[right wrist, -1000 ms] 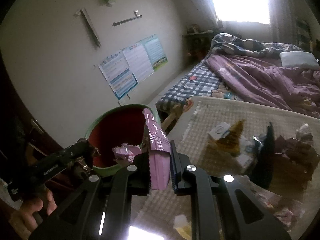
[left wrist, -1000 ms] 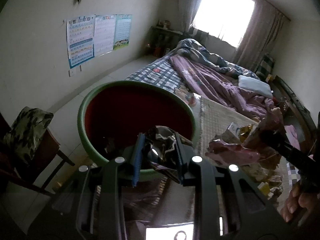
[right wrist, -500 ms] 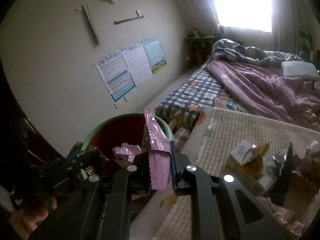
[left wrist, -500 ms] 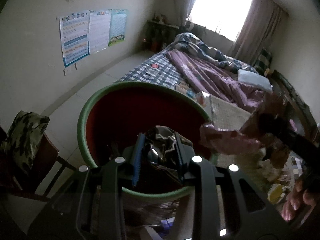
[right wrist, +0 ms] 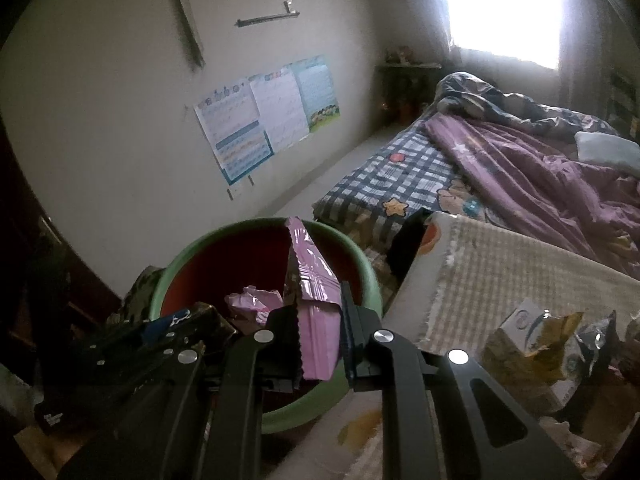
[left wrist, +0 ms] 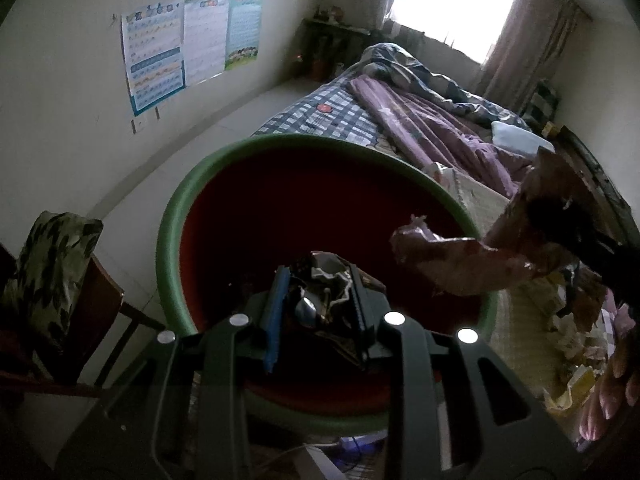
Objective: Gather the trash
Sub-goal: 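Carry both wrappers over the red basin and open both grippers, then move both grippers back over the remaining trash on the mat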
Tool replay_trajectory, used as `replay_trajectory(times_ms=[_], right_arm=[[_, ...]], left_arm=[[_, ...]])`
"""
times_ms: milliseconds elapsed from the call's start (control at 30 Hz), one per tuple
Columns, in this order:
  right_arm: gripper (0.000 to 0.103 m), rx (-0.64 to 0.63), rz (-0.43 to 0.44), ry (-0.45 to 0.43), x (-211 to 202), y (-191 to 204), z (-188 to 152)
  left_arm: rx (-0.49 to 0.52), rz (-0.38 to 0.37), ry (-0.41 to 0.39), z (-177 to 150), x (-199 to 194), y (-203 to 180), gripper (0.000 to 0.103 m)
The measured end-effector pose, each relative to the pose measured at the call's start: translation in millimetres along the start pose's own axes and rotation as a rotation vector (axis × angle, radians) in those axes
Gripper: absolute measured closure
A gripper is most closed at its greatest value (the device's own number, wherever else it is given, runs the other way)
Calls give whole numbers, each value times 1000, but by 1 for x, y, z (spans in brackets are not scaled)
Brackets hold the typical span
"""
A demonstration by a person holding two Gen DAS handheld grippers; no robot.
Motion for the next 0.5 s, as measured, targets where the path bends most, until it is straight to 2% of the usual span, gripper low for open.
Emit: replay_trajectory(times_ms=[67,133,167,200,267,333,500], right_arm=[[85,-3,7,7,4,1,-1],[82,-1,15,12,6,4,-2],[76,1,16,13,6,5,-3],[73,4,18,12,6,5,-3],[64,9,21,8,7,5,-2],[61,14,26,0,5,5,-2],[61,23,28,-23,-10,5,-1]], left_arm=[[-7,7,0,-1,0,2,74],[-20,5,4,-1,0,5,64],[-25,4,1,-1,0,6,52],[-32,3,-6,-1,-1,7,47],[-40,10,-18,0,-5,9,46],[-39,17,-18,0,-6,10,46],[-44,30,-28,-1,-14,8,46]])
Point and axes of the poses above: each gripper's, at about its wrist camera, not at the fingertips, and x roughly the way its jaws point, y to its left, z to its top, the point moved 4 cm from there along x, roughly the way its jaws point, and after that the axes turned 12 degrees about -y, right-handed, at the moved point
